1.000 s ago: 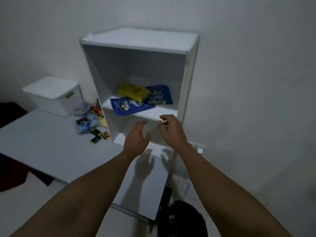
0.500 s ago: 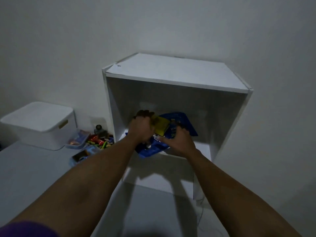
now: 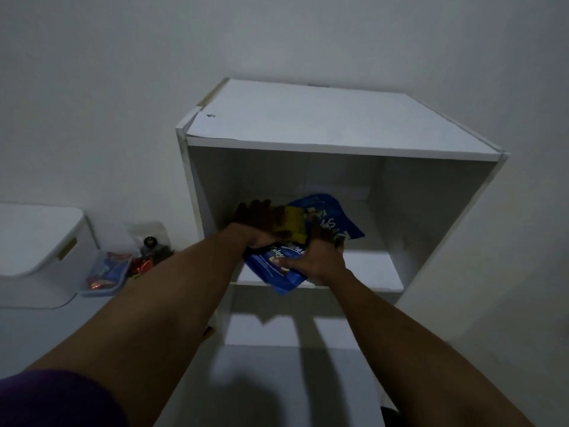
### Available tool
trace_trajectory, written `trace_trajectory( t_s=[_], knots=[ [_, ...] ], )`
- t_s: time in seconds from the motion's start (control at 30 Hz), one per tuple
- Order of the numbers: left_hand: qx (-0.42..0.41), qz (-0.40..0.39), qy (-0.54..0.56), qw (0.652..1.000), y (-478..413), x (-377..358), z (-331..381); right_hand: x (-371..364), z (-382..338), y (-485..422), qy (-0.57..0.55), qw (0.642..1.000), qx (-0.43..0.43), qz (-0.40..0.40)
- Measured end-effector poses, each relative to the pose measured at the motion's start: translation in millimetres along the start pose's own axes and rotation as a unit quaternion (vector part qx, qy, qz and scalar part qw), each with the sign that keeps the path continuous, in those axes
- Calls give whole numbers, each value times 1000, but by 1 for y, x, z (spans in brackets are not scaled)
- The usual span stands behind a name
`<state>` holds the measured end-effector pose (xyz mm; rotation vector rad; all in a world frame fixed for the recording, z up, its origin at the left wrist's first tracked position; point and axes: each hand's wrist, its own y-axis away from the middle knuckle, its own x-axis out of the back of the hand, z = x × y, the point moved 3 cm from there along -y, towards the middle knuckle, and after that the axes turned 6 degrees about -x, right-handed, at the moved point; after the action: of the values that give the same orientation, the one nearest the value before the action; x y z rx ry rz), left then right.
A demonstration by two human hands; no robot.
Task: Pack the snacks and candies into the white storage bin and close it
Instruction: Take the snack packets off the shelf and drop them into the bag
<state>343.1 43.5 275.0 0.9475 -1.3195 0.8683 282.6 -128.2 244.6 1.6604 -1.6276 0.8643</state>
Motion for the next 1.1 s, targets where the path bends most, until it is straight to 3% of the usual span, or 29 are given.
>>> trace_trajectory(
  t_s=[0.13, 0.3, 0.43, 0.67, 0.83, 1.0, 1.1],
  knots=[
    [61, 88, 30, 994, 1, 7, -5, 4, 5, -8, 25, 999, -13, 34],
    [163, 176, 221, 945, -8, 11, -11, 9, 6, -13, 147, 983, 18, 112],
    [159, 191, 249, 936, -3, 14, -12, 14, -1, -7, 233, 957, 62, 161],
    [160, 194, 266, 931, 6, 15, -10, 26, -12, 3, 292, 929, 187, 128],
    [169, 195, 267, 929, 14, 21, -2, 33, -9, 4, 322, 923, 186, 93],
    [165, 198, 263, 930, 28, 29, 8, 48, -2, 8, 188, 966, 143, 108],
    [171, 209, 265, 926, 45, 35, 18, 68, -1, 15, 97, 971, 157, 151]
  ],
)
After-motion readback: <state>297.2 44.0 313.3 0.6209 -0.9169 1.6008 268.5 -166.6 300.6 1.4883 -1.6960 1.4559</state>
